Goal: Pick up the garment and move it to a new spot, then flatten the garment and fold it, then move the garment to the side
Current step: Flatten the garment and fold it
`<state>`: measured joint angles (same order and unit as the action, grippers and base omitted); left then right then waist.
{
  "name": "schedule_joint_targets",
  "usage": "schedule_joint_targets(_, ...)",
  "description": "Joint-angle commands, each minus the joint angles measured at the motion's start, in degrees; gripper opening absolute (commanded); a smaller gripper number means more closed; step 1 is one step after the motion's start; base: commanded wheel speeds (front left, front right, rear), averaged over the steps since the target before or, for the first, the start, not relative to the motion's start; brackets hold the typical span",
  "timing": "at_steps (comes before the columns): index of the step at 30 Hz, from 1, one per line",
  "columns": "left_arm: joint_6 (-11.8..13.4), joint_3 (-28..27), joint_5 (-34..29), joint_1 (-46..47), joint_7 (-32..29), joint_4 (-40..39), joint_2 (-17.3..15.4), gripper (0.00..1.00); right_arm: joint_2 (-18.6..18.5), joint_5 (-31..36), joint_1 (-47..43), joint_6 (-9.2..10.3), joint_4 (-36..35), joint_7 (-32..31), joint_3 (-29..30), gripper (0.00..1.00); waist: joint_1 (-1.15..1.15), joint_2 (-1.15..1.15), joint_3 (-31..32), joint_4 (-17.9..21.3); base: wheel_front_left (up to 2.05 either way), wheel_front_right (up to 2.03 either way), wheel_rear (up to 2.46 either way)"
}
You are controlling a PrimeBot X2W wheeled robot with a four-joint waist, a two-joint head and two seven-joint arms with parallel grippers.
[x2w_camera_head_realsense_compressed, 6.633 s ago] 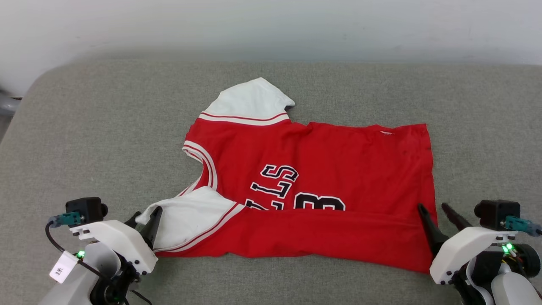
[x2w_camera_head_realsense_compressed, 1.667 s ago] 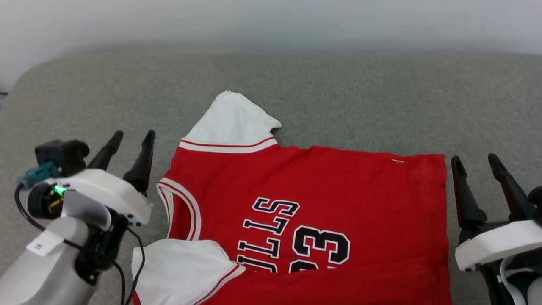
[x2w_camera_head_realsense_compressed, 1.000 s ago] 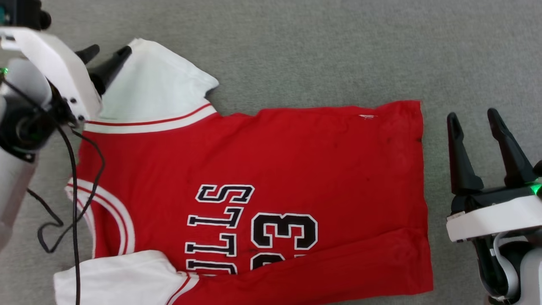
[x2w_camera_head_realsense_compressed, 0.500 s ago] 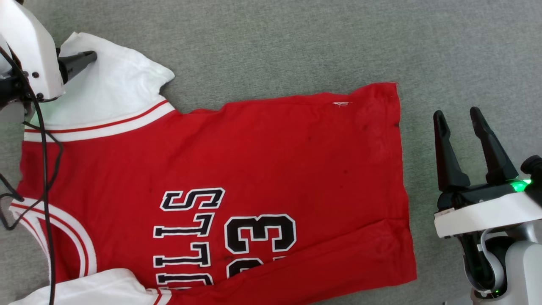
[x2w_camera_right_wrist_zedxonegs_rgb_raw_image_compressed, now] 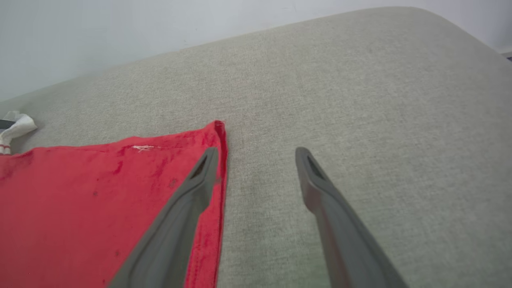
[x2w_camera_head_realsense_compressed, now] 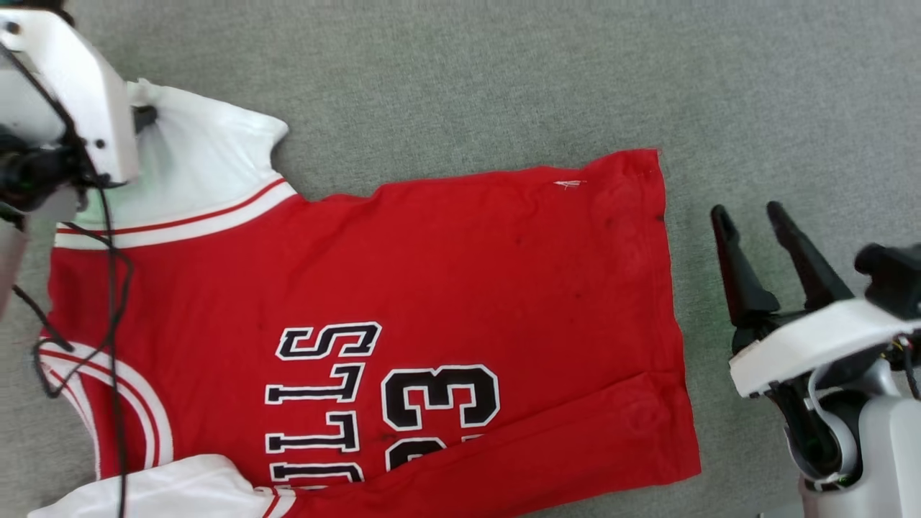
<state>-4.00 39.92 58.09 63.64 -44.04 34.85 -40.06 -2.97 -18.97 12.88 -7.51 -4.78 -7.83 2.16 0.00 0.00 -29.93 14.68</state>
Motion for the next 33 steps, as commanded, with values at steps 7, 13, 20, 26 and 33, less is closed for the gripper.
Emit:
schedule_joint_targets(7, -0.8, 0.1, -1.5, 0.0, 5.6, -0.7, 2.7, 0.00, -5.2, -3.2, 6.7, 0.05, 5.8, -15.8, -0.1, 1.00, 0.00, 0.00, 4.7, -4.3, 0.00, 0.00, 0.00)
schedule_joint_targets(13, -1.2, -0.4, -1.6, 0.3, 9.4, -2.3, 4.0, 0.00, -9.2, -5.7, 12.1, 0.05, 9.8, -28.5, -1.7, 1.00, 0.00, 0.00, 5.2, -8.6, 0.00, 0.00, 0.00)
schedule_joint_targets(20, -1.7, -0.9, -1.3, -1.2, 13.0, -3.6, 4.6, 0.00, -12.3, -4.2, 18.7, 0.05, 15.0, -33.2, -5.1, 1.00, 0.00, 0.00, 3.2, -12.0, 0.00, 0.00, 0.00)
schedule_joint_targets(26, -2.1, -1.2, -0.7, -1.4, 15.0, -4.0, 5.5, 0.00, -13.2, -5.0, 21.0, 0.03, 22.5, -39.3, -9.6, 1.00, 0.00, 0.00, 1.5, -13.4, 0.00, 0.00, 0.00)
schedule_joint_targets(33, -2.5, -0.9, -0.5, -2.0, 16.9, -3.5, 6.1, 0.00, -11.5, -7.0, 18.5, -0.05, 28.3, -47.6, -13.1, 0.00, 0.00, 0.00, 1.7, -13.8, 0.00, 0.00, 0.00)
